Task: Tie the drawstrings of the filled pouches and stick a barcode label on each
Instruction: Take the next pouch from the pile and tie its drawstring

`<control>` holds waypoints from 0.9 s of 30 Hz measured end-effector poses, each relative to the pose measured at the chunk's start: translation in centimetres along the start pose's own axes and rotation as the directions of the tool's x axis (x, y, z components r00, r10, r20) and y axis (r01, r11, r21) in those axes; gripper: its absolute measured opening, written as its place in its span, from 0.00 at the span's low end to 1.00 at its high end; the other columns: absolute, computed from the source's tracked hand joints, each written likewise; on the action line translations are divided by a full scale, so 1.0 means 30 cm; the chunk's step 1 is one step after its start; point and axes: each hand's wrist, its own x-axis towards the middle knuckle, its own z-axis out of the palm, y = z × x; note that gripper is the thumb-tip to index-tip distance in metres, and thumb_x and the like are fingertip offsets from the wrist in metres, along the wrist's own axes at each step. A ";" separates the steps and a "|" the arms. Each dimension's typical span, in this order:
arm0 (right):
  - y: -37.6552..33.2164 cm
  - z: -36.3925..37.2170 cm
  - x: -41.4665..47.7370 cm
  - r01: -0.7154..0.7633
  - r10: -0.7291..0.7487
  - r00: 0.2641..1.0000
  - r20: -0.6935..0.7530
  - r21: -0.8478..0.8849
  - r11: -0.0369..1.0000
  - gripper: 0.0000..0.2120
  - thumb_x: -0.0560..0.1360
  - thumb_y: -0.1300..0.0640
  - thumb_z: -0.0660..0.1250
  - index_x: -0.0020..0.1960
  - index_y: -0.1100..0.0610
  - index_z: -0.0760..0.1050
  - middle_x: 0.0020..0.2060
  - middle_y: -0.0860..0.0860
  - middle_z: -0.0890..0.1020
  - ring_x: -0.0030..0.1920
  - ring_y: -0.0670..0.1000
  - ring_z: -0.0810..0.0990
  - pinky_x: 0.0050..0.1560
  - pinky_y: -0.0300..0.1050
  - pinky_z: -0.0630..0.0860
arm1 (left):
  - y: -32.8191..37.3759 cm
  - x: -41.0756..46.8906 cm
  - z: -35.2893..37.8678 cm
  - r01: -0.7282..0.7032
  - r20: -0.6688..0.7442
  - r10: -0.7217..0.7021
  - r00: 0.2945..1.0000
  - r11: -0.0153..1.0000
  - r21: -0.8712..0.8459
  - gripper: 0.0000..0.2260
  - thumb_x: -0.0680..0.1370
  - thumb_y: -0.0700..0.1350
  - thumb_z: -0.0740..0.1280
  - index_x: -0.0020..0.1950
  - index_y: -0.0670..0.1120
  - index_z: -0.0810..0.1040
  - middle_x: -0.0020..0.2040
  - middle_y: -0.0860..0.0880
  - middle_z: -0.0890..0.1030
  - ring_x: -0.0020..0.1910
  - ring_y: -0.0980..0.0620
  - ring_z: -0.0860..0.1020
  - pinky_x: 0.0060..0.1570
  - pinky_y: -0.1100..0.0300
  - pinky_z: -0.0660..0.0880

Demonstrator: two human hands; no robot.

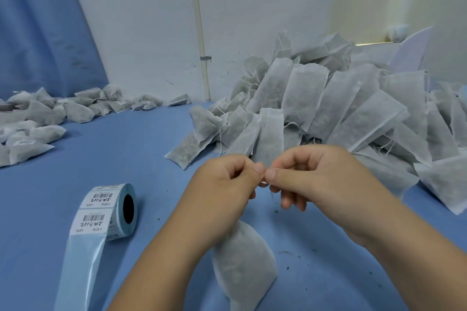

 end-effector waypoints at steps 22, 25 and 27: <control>0.019 0.005 0.000 0.180 -0.209 0.971 -0.115 -0.220 0.959 0.10 0.71 0.60 0.68 0.45 0.44 0.80 0.37 0.48 0.83 0.37 0.55 0.82 0.39 0.53 0.79 | 0.005 0.000 -0.001 0.025 -0.006 -0.026 1.000 0.997 -0.077 0.14 0.79 0.48 0.67 0.34 0.48 0.80 0.25 0.57 0.70 0.24 0.55 0.65 0.27 0.61 0.64; 0.010 0.007 -0.003 0.154 -0.165 0.985 -0.049 -0.174 0.973 0.07 0.70 0.56 0.70 0.46 0.46 0.81 0.37 0.47 0.84 0.36 0.51 0.83 0.37 0.50 0.80 | 0.005 -0.001 -0.002 0.008 0.007 -0.008 1.000 0.998 -0.069 0.14 0.79 0.47 0.67 0.34 0.45 0.78 0.26 0.56 0.71 0.24 0.54 0.65 0.27 0.61 0.64; 0.009 0.008 -0.005 0.154 -0.160 0.987 -0.023 -0.183 0.971 0.06 0.71 0.56 0.71 0.45 0.46 0.83 0.36 0.49 0.84 0.35 0.53 0.83 0.35 0.49 0.80 | 0.005 -0.002 -0.004 0.004 0.014 -0.003 1.000 0.999 -0.051 0.14 0.79 0.47 0.67 0.34 0.45 0.77 0.27 0.56 0.71 0.24 0.54 0.65 0.27 0.61 0.64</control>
